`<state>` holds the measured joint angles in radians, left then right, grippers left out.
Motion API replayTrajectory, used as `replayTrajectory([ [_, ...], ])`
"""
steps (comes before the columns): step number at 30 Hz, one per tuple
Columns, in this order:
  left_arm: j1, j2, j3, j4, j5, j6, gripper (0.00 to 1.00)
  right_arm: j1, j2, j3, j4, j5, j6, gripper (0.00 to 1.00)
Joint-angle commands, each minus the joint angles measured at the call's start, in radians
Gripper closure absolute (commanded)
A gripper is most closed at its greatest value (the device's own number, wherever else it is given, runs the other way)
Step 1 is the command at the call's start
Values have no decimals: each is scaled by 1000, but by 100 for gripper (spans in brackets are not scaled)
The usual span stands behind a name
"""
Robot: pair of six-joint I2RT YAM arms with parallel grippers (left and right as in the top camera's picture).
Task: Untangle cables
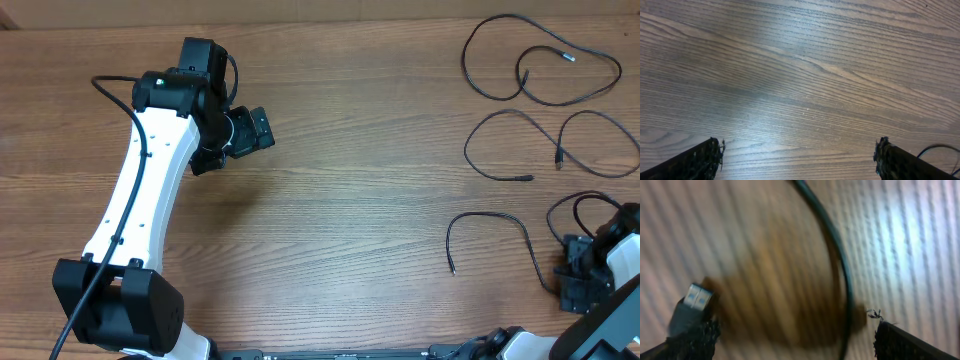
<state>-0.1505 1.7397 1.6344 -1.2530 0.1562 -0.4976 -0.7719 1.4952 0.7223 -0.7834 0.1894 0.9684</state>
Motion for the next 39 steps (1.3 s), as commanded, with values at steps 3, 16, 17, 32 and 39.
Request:
replayTrajectory([
  [3,0,8,0,1,-6,15,0,-3,0,-4,35,-18,0,0],
  [16,0,8,0,1,-6,15,0,-3,0,-4,92,-46,-4,0],
  [17,0,8,0,1,-6,15,0,-3,0,-4,97,-53,-4,0],
  [32,0,8,0,0,-6,15,0,-3,0,-4,174,-113,-30,12],
  [39,0,8,1,0,-6,15,0,-3,0,-4,180,-113,-30,26],
])
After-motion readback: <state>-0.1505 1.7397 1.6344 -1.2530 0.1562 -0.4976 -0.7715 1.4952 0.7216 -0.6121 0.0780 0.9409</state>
